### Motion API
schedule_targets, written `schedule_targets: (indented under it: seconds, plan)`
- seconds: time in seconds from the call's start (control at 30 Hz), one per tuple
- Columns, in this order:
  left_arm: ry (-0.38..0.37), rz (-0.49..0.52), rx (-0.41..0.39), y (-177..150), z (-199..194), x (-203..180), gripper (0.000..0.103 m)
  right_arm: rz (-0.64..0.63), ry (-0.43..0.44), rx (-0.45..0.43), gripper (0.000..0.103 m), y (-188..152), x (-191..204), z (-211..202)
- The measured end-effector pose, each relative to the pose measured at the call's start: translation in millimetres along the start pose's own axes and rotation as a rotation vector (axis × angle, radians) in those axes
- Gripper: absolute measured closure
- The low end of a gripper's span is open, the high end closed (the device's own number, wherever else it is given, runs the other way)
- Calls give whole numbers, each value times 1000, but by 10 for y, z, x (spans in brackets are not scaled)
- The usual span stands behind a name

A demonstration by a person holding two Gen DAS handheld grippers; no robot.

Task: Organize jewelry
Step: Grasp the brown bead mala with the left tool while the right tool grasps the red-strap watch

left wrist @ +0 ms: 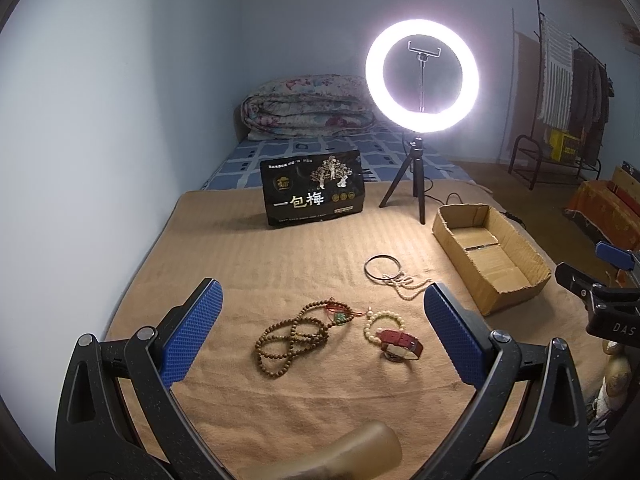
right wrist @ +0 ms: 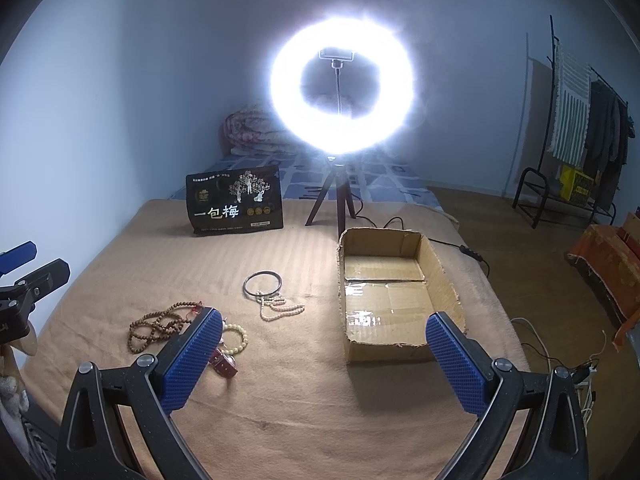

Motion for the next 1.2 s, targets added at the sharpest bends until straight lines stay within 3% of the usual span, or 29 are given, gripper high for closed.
schedule_targets:
  seconds: [0.43,0.7,0.97,1.2]
  plan:
    - [11,-74,109,-124,564,473,1,-34,125,50,0,-118,241,364]
    - [-27,-158,232,-396,1030,766,6,-63,199,127,0,-222,402,643]
    - [-85,-224,368,-741,1347,799,6,-120,247,196,3,-388,610,927]
    - [-65,-320,474,-1031,1623,927,6,-187,272,241,3,-522,805,1113]
Point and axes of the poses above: each gripper's, at about its wrist camera, not at the fingertips, and z roughly the way its jaws point, x to its left, y to its top, the point moved 10 cm from there along z, roughly the way its jaws point, and after that the axes turned 1 degree about x, right-handed, at the moved point
